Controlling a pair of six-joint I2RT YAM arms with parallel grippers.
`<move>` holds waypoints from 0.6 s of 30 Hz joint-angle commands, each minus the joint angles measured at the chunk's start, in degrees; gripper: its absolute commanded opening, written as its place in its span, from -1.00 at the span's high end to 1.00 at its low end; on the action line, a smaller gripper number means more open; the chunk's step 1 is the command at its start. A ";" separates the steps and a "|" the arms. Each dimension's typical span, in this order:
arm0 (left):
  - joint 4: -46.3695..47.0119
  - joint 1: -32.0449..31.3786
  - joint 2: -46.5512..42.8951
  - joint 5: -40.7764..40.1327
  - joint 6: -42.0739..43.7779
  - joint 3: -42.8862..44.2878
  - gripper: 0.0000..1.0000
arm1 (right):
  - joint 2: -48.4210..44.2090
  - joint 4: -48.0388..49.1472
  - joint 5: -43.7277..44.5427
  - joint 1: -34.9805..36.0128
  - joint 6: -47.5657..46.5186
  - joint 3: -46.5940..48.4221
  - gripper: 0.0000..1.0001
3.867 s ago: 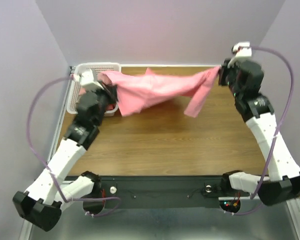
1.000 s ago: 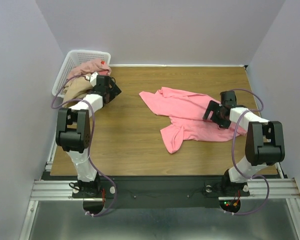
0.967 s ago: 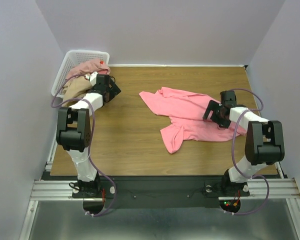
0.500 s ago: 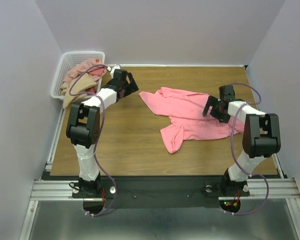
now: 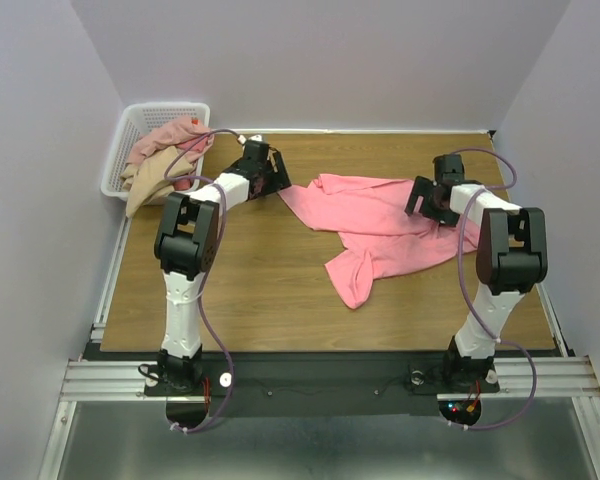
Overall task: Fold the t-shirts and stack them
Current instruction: Flatten the tshirt out
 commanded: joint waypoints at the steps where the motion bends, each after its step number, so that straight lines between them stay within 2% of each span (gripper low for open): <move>1: -1.71 -0.94 1.98 2.68 2.56 3.54 -0.65 | 0.26 0.14 0.95 0.43 -1.45 3.01 -1.00; 3: -3.11 -2.17 3.13 2.59 3.61 4.94 -0.44 | 0.08 -0.04 1.56 0.43 -1.54 3.27 -1.00; 6: -5.65 -3.67 3.22 -0.04 5.29 5.22 -0.36 | -0.27 -0.21 2.35 0.43 -1.45 3.10 -1.00; 8: -6.63 -4.02 2.69 -3.80 5.38 4.69 -0.18 | -0.62 -0.30 2.35 0.43 -1.28 3.01 -1.00; 9: -7.33 -4.19 2.60 -4.70 5.29 4.16 0.01 | -0.53 -0.30 2.27 0.43 -1.10 3.01 -1.00; 11: -8.22 -4.28 2.08 -5.50 5.73 3.55 0.10 | -0.71 -0.39 2.00 0.43 -0.66 3.10 -1.00; 15: -7.95 -4.55 2.51 -5.76 6.52 3.01 0.73 | -1.94 -0.48 1.91 0.43 -1.27 2.92 -1.00; 16: -8.65 -4.55 3.47 -6.02 6.43 3.63 1.00 | -2.29 -0.74 2.61 0.43 -1.89 2.83 -1.00; 18: -9.44 -4.55 4.09 -5.41 7.30 5.21 1.00 | -3.43 -1.27 3.05 0.43 -2.68 2.66 -1.00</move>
